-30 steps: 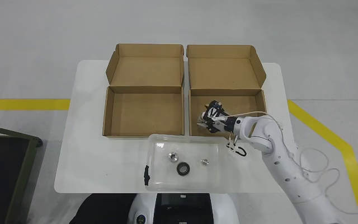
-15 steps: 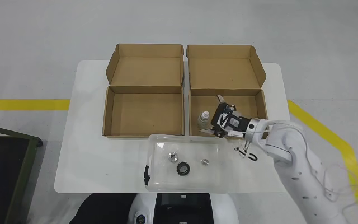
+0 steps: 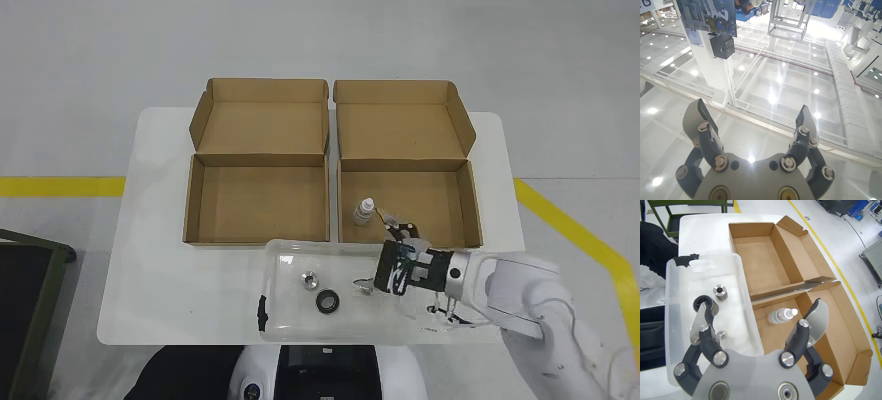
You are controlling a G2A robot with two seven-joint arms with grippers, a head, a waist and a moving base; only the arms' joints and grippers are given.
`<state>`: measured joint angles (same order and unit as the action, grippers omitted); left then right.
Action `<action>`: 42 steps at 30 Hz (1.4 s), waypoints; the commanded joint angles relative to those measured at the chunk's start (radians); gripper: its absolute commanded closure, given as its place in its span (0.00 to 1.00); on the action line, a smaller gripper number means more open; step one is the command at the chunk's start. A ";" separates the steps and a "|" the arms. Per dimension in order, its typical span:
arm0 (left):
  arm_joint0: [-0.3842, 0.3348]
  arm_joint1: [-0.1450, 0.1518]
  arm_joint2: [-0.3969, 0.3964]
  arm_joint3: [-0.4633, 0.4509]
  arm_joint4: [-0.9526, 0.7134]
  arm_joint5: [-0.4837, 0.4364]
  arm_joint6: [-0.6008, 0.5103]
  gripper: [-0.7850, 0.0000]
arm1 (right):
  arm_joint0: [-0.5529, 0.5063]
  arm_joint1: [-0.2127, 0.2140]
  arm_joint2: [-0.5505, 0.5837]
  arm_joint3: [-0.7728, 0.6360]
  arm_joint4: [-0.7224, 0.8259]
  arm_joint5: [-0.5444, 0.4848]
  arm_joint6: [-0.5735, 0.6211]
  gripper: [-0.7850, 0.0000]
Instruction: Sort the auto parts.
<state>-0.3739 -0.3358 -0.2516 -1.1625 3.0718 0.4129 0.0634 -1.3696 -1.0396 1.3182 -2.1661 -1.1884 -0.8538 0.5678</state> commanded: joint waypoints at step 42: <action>0.000 0.000 0.000 0.000 0.000 0.000 0.000 0.00 | 0.022 0.024 -0.234 0.125 -0.207 -0.050 0.264 0.45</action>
<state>-0.3739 -0.3358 -0.2516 -1.1625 3.0718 0.4129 0.0634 -1.3503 -1.0157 1.0870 -2.0439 -1.3974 -0.9065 0.8302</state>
